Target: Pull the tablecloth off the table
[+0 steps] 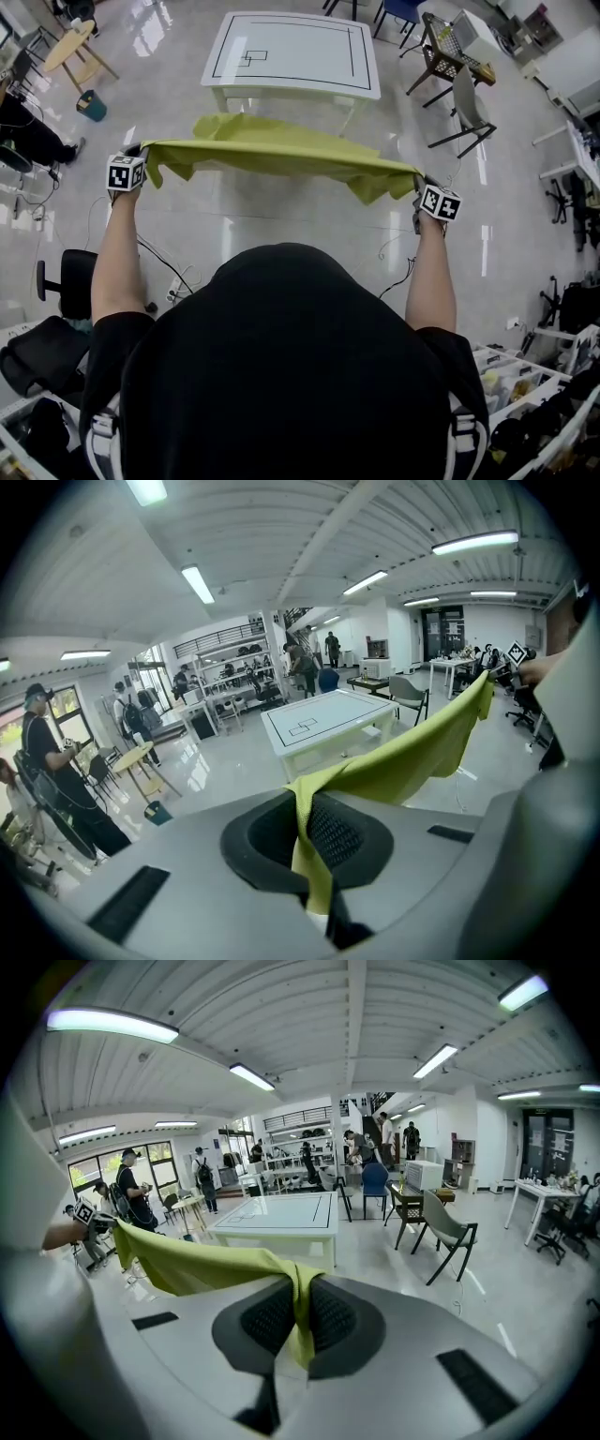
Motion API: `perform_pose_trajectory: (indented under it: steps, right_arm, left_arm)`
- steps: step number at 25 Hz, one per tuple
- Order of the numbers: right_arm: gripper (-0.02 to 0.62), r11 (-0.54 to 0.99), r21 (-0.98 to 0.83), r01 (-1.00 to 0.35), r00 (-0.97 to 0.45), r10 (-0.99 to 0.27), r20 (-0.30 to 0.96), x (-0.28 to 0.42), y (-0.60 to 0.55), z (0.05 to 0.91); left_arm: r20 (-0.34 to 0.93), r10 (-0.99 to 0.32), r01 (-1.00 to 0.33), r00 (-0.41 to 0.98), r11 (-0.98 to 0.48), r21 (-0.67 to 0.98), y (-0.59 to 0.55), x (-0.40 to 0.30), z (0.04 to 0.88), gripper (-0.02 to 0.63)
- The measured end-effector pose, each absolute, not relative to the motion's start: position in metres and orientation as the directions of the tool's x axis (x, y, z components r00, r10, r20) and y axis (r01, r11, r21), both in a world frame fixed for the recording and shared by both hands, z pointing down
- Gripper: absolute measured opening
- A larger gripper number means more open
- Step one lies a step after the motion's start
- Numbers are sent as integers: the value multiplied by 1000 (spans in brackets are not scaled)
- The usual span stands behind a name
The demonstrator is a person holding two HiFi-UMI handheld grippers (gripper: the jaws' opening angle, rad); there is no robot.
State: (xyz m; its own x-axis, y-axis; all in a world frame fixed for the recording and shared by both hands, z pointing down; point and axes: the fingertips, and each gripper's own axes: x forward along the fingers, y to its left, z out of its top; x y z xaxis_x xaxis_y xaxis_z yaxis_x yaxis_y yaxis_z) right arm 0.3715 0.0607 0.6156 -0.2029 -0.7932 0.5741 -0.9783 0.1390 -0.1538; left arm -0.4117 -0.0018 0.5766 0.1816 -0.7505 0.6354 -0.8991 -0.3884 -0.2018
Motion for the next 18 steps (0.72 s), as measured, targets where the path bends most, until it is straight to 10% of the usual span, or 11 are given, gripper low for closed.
perform_pose_trajectory:
  steps: [18]
  right_arm:
    - [25, 99, -133, -986, -151, -867, 475, 382, 34, 561]
  left_arm:
    - [551, -817, -901, 173, -356, -246, -30, -404, 525, 25]
